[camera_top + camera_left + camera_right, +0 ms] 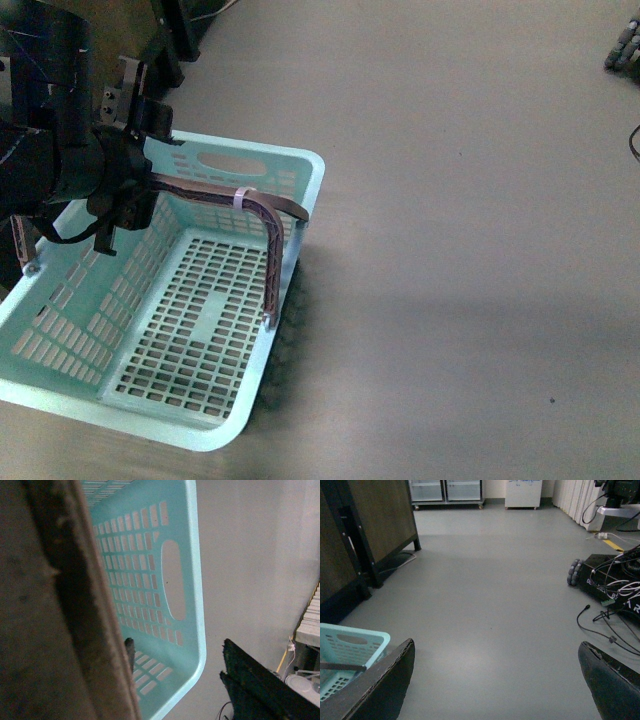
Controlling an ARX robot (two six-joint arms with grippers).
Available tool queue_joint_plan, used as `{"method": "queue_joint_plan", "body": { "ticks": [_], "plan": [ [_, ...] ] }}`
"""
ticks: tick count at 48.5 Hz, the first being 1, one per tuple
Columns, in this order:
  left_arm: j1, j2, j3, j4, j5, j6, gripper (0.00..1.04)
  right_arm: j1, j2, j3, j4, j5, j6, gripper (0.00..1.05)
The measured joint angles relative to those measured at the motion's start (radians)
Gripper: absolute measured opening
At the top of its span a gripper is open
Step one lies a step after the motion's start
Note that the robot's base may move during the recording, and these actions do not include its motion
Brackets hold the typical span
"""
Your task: Pick lemon and mango into basket
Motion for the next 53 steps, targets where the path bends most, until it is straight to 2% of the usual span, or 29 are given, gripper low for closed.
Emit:
{"method": "queue_joint_plan", "body": {
  "ticks": [5,7,15,22,31,40,53],
  "plan": [
    [0.002,-0.001,0.011,-0.023,0.012,-0.071,0.33,0.0,0.0,0.0,0.0,0.0,0.0,0.96],
    [0.002,-0.008,0.011,-0.038,0.016,-0.076,0.3,0.0,0.0,0.0,0.0,0.0,0.0,0.96],
    [0.0,-0.054,-0.017,-0.074,0.013,-0.071,0.3,0.0,0.0,0.0,0.0,0.0,0.0,0.96],
    [0.0,-0.245,-0.138,-0.13,-0.004,-0.102,0.3,0.0,0.0,0.0,0.0,0.0,0.0,0.96],
    [0.031,-0.676,-0.305,-0.326,-0.002,-0.175,0.3,0.0,0.0,0.0,0.0,0.0,0.0,0.96],
    [0.082,-1.089,-0.341,-0.571,-0.004,-0.216,0.3,0.0,0.0,0.0,0.0,0.0,0.0,0.96],
    [0.087,-1.339,-0.272,-0.773,-0.006,-0.22,0.3,0.0,0.0,0.0,0.0,0.0,0.0,0.96]
  ]
}}
